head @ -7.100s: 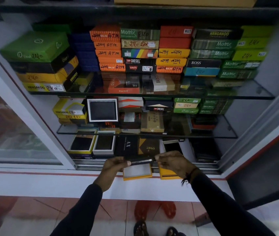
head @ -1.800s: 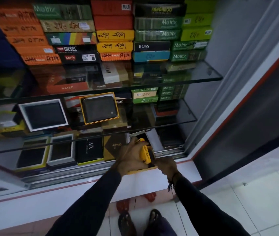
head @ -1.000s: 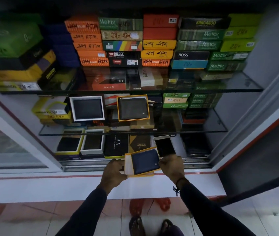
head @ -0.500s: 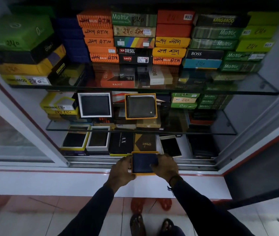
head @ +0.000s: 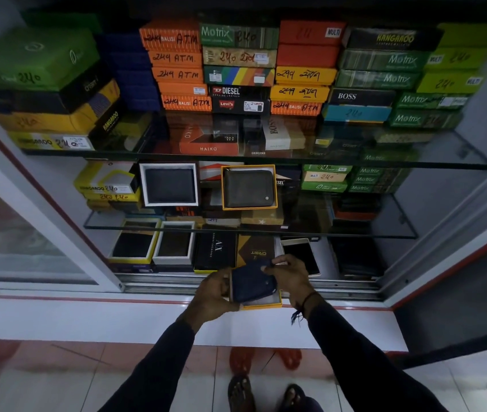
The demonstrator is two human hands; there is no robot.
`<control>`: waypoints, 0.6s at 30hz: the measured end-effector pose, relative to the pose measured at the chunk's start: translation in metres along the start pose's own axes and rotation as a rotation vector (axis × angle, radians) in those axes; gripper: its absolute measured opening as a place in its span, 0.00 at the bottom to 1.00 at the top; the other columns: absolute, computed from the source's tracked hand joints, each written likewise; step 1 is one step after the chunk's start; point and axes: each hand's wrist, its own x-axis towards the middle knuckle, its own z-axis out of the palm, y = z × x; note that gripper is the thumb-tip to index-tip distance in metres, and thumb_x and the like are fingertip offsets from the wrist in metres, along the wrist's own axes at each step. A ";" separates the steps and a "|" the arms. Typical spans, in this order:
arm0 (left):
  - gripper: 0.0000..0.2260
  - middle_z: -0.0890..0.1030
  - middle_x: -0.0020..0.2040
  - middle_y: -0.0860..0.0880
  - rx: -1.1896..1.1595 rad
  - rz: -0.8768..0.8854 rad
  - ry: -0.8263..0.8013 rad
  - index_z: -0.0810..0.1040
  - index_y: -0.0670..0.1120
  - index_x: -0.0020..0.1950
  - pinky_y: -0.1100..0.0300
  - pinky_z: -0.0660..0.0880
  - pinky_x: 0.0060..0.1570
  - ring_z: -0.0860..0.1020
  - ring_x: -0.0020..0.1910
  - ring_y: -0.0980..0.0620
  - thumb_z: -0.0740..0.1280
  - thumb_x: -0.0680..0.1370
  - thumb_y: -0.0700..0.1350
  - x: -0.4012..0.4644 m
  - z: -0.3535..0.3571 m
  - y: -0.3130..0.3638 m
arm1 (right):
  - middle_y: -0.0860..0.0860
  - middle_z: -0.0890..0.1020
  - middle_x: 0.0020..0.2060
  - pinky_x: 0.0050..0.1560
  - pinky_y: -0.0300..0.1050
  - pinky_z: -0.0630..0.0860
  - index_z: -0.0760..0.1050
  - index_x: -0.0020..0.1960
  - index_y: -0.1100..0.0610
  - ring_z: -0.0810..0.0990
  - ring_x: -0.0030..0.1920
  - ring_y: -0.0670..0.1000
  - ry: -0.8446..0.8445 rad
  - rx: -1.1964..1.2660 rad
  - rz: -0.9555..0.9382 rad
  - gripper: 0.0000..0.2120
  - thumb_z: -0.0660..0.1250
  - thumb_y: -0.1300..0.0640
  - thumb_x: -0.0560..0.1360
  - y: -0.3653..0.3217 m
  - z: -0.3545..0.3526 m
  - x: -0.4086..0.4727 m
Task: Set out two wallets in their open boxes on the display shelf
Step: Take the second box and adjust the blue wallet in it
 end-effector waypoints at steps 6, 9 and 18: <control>0.36 0.82 0.55 0.45 -0.305 0.032 -0.075 0.75 0.49 0.72 0.54 0.81 0.57 0.82 0.57 0.45 0.81 0.66 0.33 -0.009 -0.024 0.019 | 0.64 0.82 0.57 0.58 0.55 0.78 0.76 0.63 0.65 0.80 0.53 0.59 -0.330 0.276 0.135 0.19 0.72 0.63 0.73 -0.012 -0.037 -0.011; 0.31 0.85 0.58 0.49 -0.383 0.055 -0.129 0.78 0.50 0.68 0.58 0.81 0.53 0.83 0.55 0.48 0.80 0.68 0.33 -0.013 -0.027 0.030 | 0.63 0.80 0.62 0.66 0.56 0.74 0.76 0.64 0.64 0.79 0.58 0.59 -0.421 0.288 0.153 0.20 0.71 0.59 0.75 -0.011 -0.045 -0.013; 0.23 0.84 0.49 0.46 -0.720 -0.008 -0.258 0.86 0.46 0.59 0.60 0.75 0.42 0.80 0.43 0.53 0.81 0.67 0.51 -0.022 -0.011 0.036 | 0.65 0.78 0.64 0.58 0.54 0.80 0.74 0.67 0.64 0.80 0.61 0.63 -0.729 0.695 0.228 0.18 0.62 0.61 0.79 0.011 -0.030 -0.028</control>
